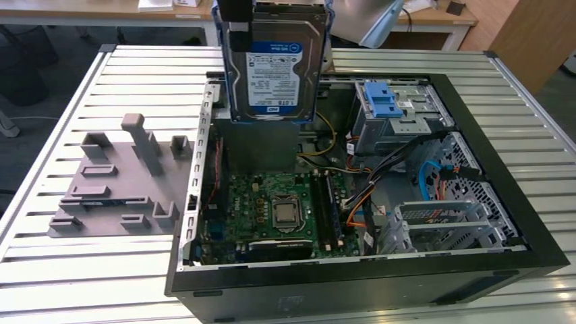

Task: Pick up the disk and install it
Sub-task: 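Pick up the disk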

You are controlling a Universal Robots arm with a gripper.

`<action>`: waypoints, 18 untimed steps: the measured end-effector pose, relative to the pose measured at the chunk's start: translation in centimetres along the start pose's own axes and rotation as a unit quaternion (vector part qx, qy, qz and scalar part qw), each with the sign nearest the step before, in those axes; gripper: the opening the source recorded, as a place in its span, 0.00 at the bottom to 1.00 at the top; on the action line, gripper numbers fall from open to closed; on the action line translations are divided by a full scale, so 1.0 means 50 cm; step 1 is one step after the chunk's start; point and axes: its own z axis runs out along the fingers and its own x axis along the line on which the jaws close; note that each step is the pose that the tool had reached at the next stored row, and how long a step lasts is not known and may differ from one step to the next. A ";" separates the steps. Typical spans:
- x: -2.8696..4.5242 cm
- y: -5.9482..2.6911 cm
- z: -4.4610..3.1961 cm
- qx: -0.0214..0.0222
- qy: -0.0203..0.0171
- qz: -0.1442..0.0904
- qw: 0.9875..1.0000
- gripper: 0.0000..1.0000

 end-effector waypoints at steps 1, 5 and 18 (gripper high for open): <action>0.000 -0.004 0.000 0.000 0.000 0.000 1.000 0.36; 0.001 -0.020 0.000 0.000 0.000 0.000 1.000 0.36; 0.003 -0.072 0.001 0.000 0.000 0.000 1.000 0.36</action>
